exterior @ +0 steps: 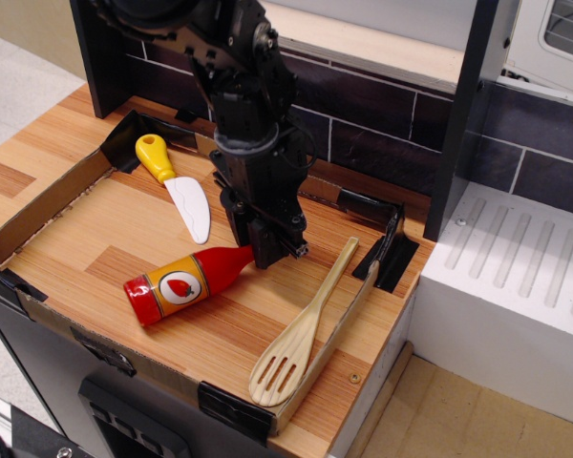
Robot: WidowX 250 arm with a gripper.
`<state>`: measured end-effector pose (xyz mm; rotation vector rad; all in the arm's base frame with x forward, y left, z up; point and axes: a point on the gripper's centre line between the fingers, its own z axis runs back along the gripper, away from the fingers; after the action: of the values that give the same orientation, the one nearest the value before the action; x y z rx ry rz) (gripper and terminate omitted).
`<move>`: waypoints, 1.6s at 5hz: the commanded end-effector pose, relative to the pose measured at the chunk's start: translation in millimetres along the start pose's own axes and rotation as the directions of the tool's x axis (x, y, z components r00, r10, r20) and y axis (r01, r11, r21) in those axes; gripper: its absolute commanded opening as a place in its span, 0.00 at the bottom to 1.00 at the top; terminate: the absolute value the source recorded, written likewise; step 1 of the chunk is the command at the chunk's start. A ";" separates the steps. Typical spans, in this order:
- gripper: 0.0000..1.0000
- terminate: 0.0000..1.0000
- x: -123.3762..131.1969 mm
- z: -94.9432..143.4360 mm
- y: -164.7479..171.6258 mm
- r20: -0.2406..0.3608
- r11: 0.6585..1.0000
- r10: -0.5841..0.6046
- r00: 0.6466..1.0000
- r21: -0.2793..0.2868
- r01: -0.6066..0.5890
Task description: Upright hot sauce bottle
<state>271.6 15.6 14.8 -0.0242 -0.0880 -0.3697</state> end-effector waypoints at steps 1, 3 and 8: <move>0.00 0.00 21.4 38.3 9.1 0.060 0.998 0.029 0.998 0.051 -0.032; 0.00 0.00 38.3 80.5 11.9 0.306 1.000 0.021 0.952 0.004 -0.023; 0.00 0.00 42.4 106.3 16.2 0.915 0.998 -0.062 0.399 0.067 0.001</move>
<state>311.5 13.5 116.7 -0.1942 -1.2235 -0.3435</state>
